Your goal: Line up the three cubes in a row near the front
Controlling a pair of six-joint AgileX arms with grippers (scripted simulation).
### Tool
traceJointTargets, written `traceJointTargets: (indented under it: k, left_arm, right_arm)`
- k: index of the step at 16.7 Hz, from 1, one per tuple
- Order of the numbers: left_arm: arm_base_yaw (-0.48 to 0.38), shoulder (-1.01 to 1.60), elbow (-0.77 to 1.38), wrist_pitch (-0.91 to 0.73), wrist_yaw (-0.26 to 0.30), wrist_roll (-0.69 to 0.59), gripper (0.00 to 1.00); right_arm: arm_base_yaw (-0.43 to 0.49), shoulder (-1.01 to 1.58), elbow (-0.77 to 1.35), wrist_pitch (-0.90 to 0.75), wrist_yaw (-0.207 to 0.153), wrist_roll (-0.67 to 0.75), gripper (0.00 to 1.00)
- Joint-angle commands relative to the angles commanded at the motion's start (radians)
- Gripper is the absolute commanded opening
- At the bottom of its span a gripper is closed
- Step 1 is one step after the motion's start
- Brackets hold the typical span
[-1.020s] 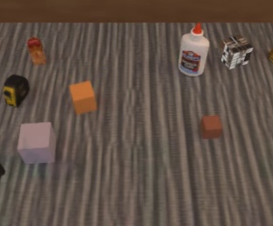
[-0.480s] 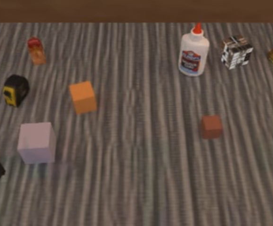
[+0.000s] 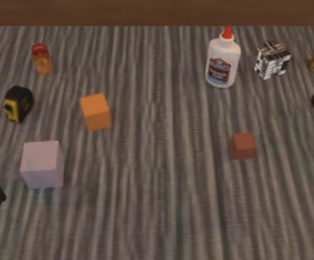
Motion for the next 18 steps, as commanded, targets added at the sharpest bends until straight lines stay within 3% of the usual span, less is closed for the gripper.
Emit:
traceJointTargets:
  k: [10,18]
  left_arm:
    - [0.000,0.000,0.000,0.000,0.000,0.000,1.00]
    - [0.000,0.000,0.000,0.000,0.000,0.000,1.00]
  right_arm:
    - [0.166,0.871,0.686,-0.453,-0.002,0.122,1.00]
    - [0.197,1.018,0.823,-0.527,-0.001,0.144,1.00]
